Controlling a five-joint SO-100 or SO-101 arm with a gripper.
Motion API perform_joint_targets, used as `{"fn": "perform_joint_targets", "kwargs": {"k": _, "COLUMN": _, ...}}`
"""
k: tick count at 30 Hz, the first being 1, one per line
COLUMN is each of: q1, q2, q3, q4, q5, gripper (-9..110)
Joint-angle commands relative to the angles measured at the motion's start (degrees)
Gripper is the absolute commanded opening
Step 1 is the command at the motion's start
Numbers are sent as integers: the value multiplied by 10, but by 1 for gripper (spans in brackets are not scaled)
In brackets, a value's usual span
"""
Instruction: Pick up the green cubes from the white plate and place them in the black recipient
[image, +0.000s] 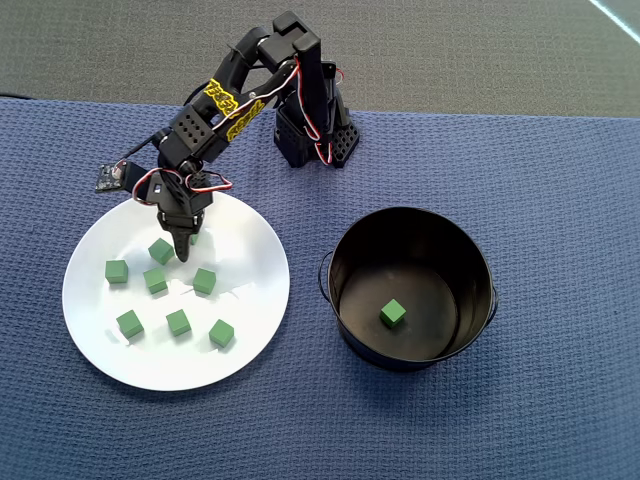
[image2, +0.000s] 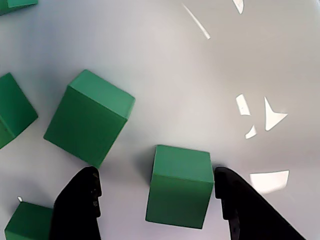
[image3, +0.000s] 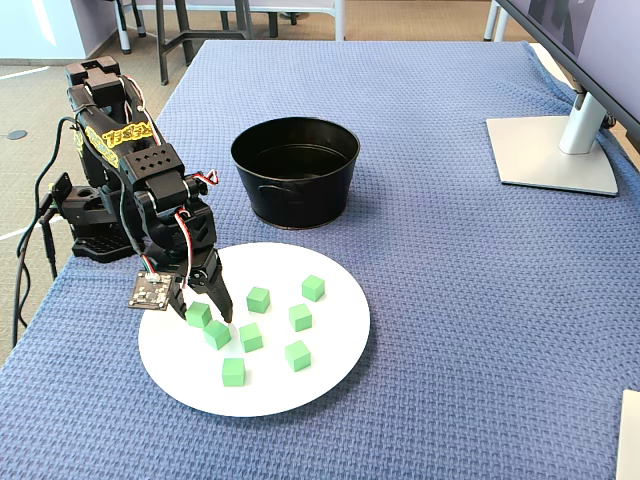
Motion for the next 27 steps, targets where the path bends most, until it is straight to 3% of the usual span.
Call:
{"fn": "perform_joint_targets", "kwargs": {"k": 1, "q1": 4, "q2": 11, "q3": -18, "q4": -18, "q5": 1, "gripper": 1}}
{"fn": "perform_joint_targets", "kwargs": {"k": 7, "q1": -4, "q2": 51, "q3": -9, "q4": -15, "q5": 58, "gripper": 0}}
{"fn": "perform_joint_targets", "kwargs": {"k": 14, "q1": -105, "q2": 214, "q3": -155, "q4": 200, "q5": 270, "gripper": 0}}
{"fn": "perform_joint_targets", "kwargs": {"k": 22, "q1": -355, "q2": 369, "q3": -318, "q4": 406, "q5": 415, "gripper": 0}}
{"fn": "perform_joint_targets", "kwargs": {"k": 27, "q1": -548, "q2": 338, "q3": -315, "q4": 385, "q5": 498, "gripper": 0}}
